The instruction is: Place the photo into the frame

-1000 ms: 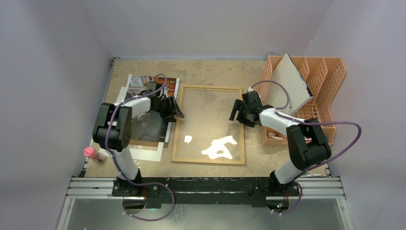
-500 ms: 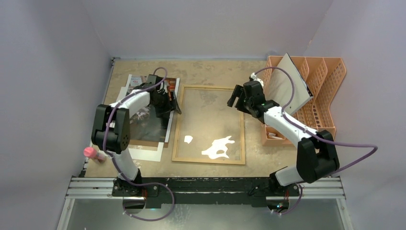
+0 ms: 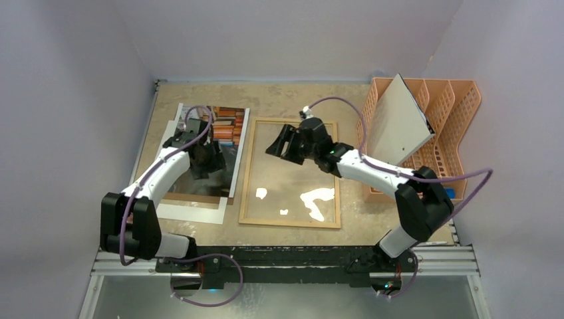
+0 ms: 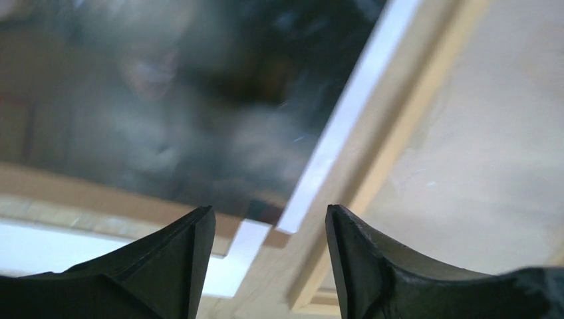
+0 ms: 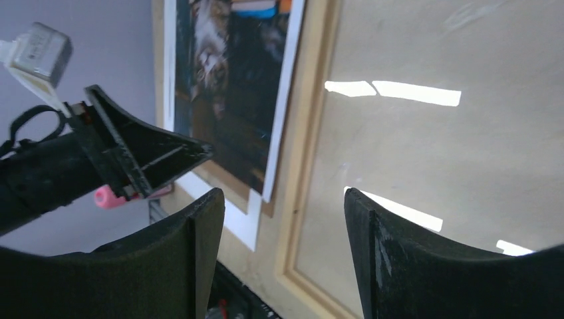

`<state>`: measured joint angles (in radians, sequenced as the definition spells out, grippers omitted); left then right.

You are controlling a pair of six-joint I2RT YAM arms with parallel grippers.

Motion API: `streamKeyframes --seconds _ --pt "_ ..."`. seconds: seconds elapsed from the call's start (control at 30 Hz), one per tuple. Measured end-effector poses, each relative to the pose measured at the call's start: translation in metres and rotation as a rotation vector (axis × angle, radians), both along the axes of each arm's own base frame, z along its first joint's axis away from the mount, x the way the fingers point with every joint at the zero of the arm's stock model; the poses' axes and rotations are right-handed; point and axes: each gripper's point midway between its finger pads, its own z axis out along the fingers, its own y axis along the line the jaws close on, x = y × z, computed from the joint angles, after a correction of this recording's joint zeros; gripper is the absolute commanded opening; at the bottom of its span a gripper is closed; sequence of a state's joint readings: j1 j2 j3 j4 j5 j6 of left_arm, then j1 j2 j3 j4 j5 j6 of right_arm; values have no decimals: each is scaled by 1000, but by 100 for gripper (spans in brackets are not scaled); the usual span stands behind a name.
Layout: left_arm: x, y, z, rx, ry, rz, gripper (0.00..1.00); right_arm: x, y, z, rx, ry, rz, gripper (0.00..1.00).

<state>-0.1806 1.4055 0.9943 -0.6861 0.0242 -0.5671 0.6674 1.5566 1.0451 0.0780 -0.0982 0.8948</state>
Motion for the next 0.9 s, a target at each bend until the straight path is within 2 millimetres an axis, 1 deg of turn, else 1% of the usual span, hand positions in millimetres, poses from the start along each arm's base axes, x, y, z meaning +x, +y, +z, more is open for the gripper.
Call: streamKeyframes --seconds 0.03,0.1,0.2,0.23,0.33,0.43,0.57,0.67,0.77,0.9 --pt "-10 7 -5 20 28 34 62 -7 15 -3 22 26 19 66" --pt "-30 22 -14 71 86 103 62 -19 37 -7 50 67 53 66" --pt "-52 39 -20 127 117 204 62 -37 69 -15 68 122 92 67" --pt "-61 44 -20 145 120 238 56 -42 81 -17 70 133 107 67" --pt "-78 59 -20 181 109 338 48 -62 115 -25 65 161 163 67" --pt "-83 66 -19 195 113 412 45 -83 143 -36 50 182 223 66" --pt "-84 70 -24 195 94 485 43 -112 165 -58 14 214 285 64" --pt "-97 79 -37 236 111 528 41 -129 176 -73 -20 246 303 63" --pt "-107 87 -48 282 138 554 41 -135 189 -78 -34 251 293 63" --pt "-103 85 -52 262 124 570 41 -140 208 -79 -36 246 272 63"
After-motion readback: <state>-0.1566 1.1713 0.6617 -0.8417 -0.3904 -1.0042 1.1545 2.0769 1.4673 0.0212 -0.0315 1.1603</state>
